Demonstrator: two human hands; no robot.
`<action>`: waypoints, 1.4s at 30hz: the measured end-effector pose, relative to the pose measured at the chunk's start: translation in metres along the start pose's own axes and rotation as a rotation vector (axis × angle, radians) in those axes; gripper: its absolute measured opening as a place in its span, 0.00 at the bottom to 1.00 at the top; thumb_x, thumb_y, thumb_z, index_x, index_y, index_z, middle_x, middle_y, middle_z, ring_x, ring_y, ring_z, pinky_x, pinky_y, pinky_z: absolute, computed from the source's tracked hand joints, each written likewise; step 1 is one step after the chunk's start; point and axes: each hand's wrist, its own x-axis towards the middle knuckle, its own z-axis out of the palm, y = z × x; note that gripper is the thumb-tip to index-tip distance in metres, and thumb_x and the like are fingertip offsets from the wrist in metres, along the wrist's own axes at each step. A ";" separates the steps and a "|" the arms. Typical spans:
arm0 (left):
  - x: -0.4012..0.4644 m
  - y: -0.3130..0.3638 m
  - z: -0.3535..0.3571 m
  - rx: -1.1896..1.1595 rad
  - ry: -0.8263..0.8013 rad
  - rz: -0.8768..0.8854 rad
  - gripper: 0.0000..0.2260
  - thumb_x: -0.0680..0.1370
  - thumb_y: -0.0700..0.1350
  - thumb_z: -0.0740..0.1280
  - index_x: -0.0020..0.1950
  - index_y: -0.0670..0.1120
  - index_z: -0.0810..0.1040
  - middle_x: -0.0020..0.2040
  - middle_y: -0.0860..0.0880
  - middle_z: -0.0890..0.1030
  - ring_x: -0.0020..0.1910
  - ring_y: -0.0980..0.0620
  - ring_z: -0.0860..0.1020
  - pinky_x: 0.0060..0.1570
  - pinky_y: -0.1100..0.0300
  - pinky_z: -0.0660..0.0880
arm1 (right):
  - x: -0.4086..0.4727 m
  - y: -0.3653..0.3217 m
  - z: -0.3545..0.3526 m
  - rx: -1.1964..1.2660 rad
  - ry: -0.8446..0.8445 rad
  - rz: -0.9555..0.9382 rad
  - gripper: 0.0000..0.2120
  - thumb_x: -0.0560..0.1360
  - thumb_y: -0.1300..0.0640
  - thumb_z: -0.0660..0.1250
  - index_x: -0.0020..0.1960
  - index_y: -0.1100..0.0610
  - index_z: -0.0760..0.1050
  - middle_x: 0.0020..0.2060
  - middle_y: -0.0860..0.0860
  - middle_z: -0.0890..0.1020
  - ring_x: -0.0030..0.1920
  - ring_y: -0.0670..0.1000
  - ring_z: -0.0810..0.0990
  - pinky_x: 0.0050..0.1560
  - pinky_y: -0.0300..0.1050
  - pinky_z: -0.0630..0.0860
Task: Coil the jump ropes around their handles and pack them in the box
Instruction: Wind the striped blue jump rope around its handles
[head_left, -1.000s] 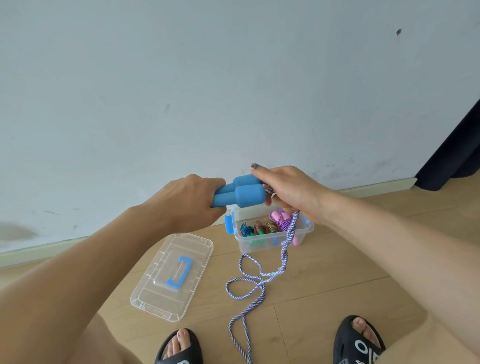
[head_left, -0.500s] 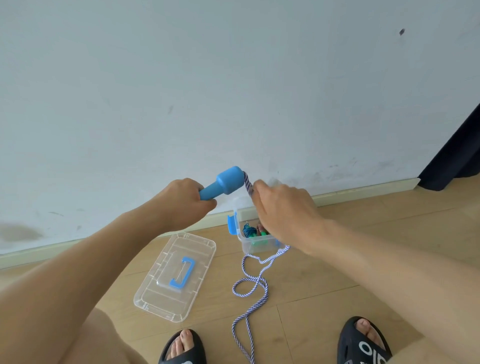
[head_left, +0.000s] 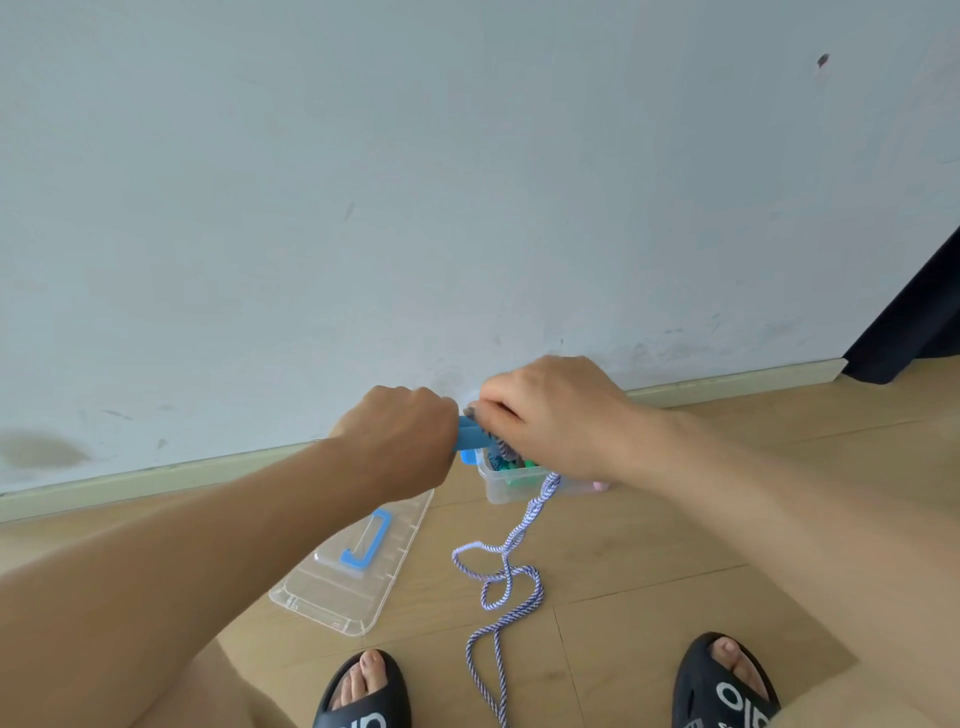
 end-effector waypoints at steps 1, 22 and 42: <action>-0.001 0.002 0.000 0.024 0.015 0.011 0.06 0.80 0.48 0.57 0.45 0.47 0.65 0.33 0.51 0.65 0.27 0.52 0.65 0.31 0.57 0.63 | 0.000 0.004 -0.002 0.101 0.019 0.021 0.17 0.81 0.51 0.56 0.35 0.56 0.66 0.26 0.49 0.67 0.28 0.49 0.64 0.31 0.48 0.60; -0.004 -0.017 -0.012 -0.268 0.106 -0.161 0.14 0.77 0.57 0.59 0.40 0.49 0.73 0.35 0.51 0.74 0.34 0.48 0.75 0.34 0.57 0.69 | -0.025 0.011 -0.018 1.369 -0.392 0.549 0.22 0.77 0.38 0.63 0.63 0.52 0.72 0.41 0.53 0.81 0.23 0.47 0.69 0.19 0.32 0.65; -0.017 -0.014 -0.018 -0.379 0.172 -0.097 0.07 0.76 0.55 0.60 0.44 0.53 0.66 0.35 0.52 0.74 0.34 0.50 0.74 0.30 0.58 0.65 | -0.009 0.013 0.007 1.264 -0.055 0.565 0.15 0.82 0.44 0.58 0.50 0.55 0.73 0.26 0.51 0.74 0.18 0.46 0.57 0.22 0.35 0.52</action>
